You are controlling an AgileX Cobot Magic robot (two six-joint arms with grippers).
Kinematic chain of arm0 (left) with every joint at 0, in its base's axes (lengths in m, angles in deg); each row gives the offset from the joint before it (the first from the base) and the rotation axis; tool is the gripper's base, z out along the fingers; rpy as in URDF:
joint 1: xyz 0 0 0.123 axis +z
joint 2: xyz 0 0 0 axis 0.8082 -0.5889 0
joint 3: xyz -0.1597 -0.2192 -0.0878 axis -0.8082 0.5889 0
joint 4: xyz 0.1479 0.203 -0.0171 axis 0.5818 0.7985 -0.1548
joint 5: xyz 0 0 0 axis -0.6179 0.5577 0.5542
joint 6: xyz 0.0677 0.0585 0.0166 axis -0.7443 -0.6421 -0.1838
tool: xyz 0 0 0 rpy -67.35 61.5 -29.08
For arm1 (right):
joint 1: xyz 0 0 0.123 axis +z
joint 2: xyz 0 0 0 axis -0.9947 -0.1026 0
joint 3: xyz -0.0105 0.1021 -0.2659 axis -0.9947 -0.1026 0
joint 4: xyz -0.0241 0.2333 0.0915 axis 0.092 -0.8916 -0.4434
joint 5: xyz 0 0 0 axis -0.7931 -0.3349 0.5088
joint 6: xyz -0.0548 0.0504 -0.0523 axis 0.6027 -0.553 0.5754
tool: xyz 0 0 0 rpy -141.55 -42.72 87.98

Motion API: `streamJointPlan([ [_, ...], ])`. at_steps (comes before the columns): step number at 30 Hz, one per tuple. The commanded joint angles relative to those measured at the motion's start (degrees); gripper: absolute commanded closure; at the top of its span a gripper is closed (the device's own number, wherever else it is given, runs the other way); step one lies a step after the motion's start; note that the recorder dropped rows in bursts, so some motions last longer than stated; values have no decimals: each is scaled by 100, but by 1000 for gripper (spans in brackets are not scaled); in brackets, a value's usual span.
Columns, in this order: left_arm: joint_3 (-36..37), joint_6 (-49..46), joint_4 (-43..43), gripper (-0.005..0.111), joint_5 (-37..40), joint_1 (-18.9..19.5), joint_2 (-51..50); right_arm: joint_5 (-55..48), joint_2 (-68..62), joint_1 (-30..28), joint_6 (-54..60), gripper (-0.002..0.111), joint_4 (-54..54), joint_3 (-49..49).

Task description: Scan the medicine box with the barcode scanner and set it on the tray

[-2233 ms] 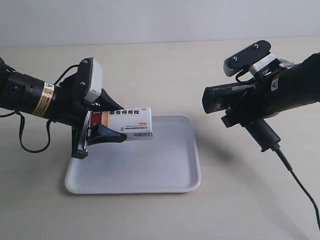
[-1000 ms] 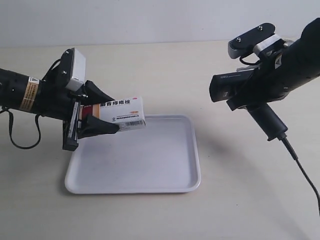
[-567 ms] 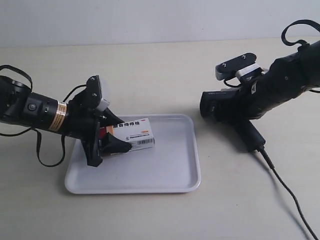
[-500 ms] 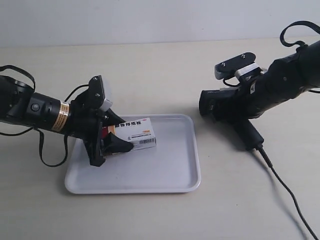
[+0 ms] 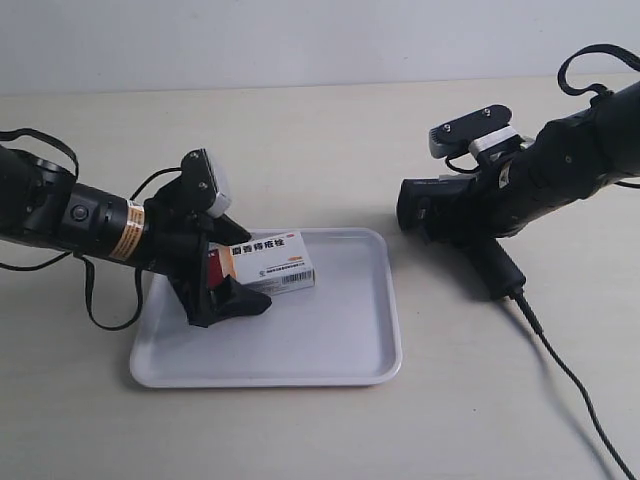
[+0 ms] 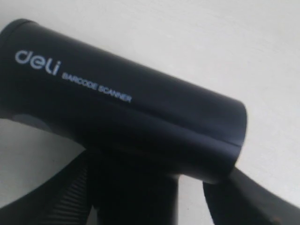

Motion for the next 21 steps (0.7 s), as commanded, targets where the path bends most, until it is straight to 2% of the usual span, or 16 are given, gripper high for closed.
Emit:
streamJointPlan([
  [1, 7, 285, 403, 2, 247, -5, 34, -81, 35, -19, -178, 28, 25, 23],
  [3, 7, 446, 429, 2, 247, 16, 164, -183, 177, -19, -178, 18, 25, 23],
  [5, 7, 750, 441, 2, 247, 55, 374, -369, 443, -19, -138, 14, 25, 23],
  [10, 7, 2200, 1274, 2, 224, 108, 1310, -943, 1554, -19, -138, 14, -110, 23],
  [12, 43, 2633, 1274, 2, 179, 116, 1705, -1149, 2090, -19, -138, 18, -124, 23],
  [15, 222, 2741, 1274, 2, -56, 121, 2320, -1224, 2956, -19, -138, 34, -124, -50],
  [17, 362, 2741, 1274, 8, -192, 121, 2745, -1146, 3625, -19, -138, 52, -113, -191],
  [19, 470, 2875, 1274, 22, -208, 121, 3140, -947, 4140, -19, -164, 70, -134, -425],
  [21, 574, 3065, 1274, 43, -208, 121, 3456, -606, 4640, -19, -191, 88, -134, -738],
])
